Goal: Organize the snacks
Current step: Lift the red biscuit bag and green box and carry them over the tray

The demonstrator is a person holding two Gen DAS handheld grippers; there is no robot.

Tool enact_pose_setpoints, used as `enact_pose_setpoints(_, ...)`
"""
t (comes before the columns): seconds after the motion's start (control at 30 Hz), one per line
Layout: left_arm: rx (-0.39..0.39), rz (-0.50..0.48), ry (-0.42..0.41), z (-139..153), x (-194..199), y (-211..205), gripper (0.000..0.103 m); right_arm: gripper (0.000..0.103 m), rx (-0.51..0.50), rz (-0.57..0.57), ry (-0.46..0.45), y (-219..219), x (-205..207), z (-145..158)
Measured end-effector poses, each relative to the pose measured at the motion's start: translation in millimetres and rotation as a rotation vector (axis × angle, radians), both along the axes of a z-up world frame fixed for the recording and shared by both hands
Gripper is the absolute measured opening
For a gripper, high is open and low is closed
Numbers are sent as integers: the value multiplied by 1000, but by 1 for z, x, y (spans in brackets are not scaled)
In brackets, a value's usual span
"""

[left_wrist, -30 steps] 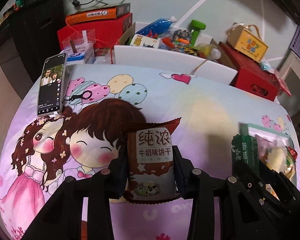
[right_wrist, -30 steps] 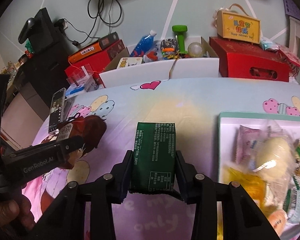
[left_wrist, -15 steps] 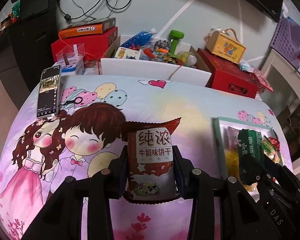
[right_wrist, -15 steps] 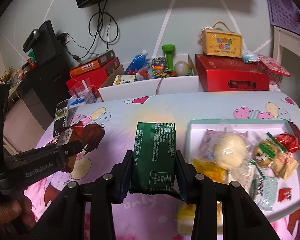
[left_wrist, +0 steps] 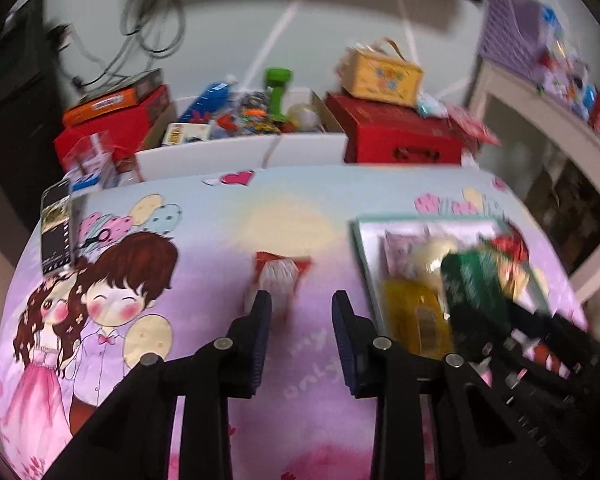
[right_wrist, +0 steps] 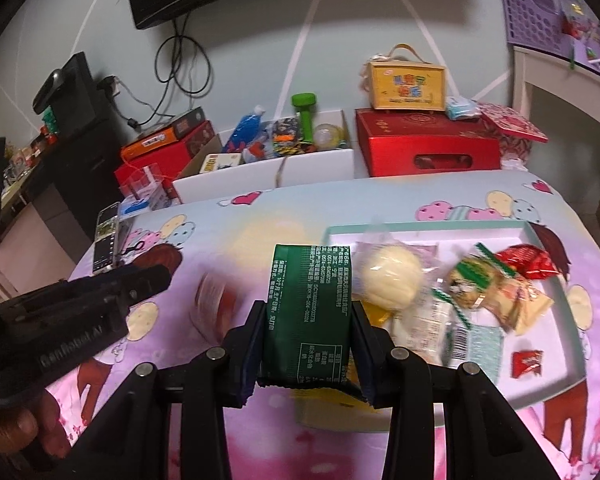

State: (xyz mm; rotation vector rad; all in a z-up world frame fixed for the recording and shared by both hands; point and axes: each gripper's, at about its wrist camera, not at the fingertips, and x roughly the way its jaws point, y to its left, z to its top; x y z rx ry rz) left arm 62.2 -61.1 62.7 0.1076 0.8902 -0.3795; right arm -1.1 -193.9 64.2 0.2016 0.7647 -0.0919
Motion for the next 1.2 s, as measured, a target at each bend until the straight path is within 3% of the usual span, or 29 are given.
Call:
enact_pose_setpoints(0.2,-1,41,47,-23,15,8,36,43,0,-38,24,-28,-7,-5)
enact_pose_setpoints(0.27,-37,45,96,-38,28,12,56,43,12,-54,38,-36,-8,-9)
enact_pose_setpoints(0.3,-54,51,114,-44,35,13,57,43,27,-67,43,-41,-8,-10)
enact_pose_setpoints(0.43,-73,50,119,-55,56,6,57,43,58,-87,34,-54,-9,-11)
enact_pose_setpoints(0.77,98,-8,99,-93,96,-34,57,42,90,-168,19,-90,-14,-10)
enact_pose_setpoints(1.0,107,30,137,-113,106,-25,57,43,104,-220,22,-109,-18,-11)
enact_pose_setpoints(1.13,109,23,134,-110,101,-27,42,43,103,-230,19,-111,-19,-9)
enact_pose_setpoints(1.2,122,13,125,-105,96,-30,41,43,104,-238,17,-114,-20,-9)
